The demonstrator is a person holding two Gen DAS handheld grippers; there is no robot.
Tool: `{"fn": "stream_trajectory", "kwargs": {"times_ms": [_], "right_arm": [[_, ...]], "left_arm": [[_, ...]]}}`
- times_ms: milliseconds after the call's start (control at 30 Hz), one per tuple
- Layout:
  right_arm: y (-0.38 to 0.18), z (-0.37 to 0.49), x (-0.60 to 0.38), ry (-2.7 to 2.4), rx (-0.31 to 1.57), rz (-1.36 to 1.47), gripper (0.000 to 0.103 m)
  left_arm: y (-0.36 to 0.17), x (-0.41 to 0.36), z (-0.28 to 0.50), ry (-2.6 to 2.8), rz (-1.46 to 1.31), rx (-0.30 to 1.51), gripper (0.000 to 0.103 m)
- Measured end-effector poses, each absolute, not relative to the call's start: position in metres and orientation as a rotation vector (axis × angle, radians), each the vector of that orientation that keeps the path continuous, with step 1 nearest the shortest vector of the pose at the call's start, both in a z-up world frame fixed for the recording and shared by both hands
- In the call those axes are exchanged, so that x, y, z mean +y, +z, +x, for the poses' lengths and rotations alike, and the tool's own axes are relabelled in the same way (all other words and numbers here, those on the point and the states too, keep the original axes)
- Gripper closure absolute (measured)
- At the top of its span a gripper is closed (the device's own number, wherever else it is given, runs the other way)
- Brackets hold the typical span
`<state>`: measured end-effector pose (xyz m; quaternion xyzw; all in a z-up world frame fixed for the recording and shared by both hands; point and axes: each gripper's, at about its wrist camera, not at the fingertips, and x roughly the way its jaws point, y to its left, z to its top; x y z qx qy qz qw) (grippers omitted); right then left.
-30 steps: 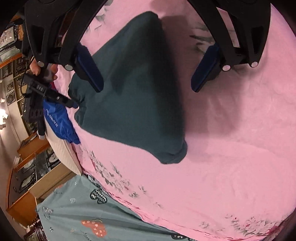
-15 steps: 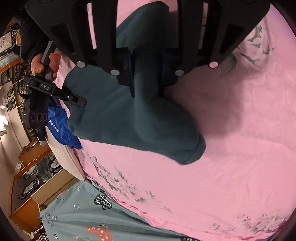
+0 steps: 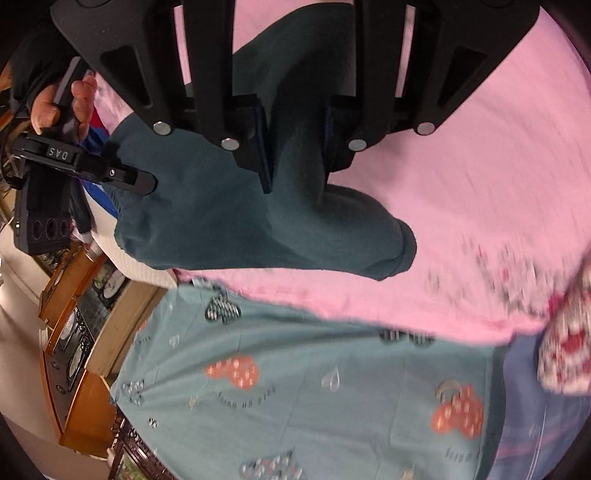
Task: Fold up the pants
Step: 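Lay the folded pants bundle on the bed and release the right tool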
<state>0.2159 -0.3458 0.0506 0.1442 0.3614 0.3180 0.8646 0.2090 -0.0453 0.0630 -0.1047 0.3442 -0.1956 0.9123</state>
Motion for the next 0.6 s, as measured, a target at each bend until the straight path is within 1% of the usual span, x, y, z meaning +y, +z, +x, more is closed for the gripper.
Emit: {"fn": "stream_trajectory", "kwargs": {"times_ms": [67,167,233,300,333,367,400,433,467,533,600], "right_arm": [[0.068,0.24,-0.337,0.657,0.723,0.284,0.081],[0.083,0.289,-0.325,0.635,0.67,0.262,0.081],[0.08,0.326,-0.317,0.622,0.649,0.266,0.081],[0.064,0.369,-0.311,0.579,0.629,0.248,0.081],[0.055,0.384,-0.309,0.558,0.62,0.244,0.079],[0.04,0.403,-0.308,0.518,0.611,0.233,0.076],[0.016,0.426,-0.307,0.45,0.626,0.219,0.058],[-0.008,0.445,-0.307,0.387,0.682,0.22,0.052],[-0.037,0.462,-0.309,0.304,0.753,0.21,0.052],[-0.061,0.467,-0.317,0.241,0.766,0.215,0.052],[-0.061,0.453,-0.329,0.239,0.717,0.248,0.052]], "left_arm": [[0.084,-0.041,0.239,-0.368,-0.205,0.661,0.081],[0.095,-0.038,0.29,-0.327,-0.185,0.602,0.081],[0.084,-0.04,0.332,-0.309,-0.191,0.6,0.081],[0.062,-0.044,0.378,-0.272,-0.188,0.606,0.081],[0.042,-0.043,0.405,-0.24,-0.202,0.611,0.08],[0.022,-0.041,0.427,-0.196,-0.21,0.625,0.074],[-0.006,-0.036,0.454,-0.116,-0.228,0.654,0.068],[-0.026,-0.03,0.472,-0.049,-0.241,0.68,0.053],[-0.048,-0.021,0.49,0.015,-0.254,0.744,0.035],[-0.065,-0.004,0.504,0.068,-0.267,0.81,0.033],[-0.057,0.011,0.491,0.062,-0.259,0.769,0.019]]}}
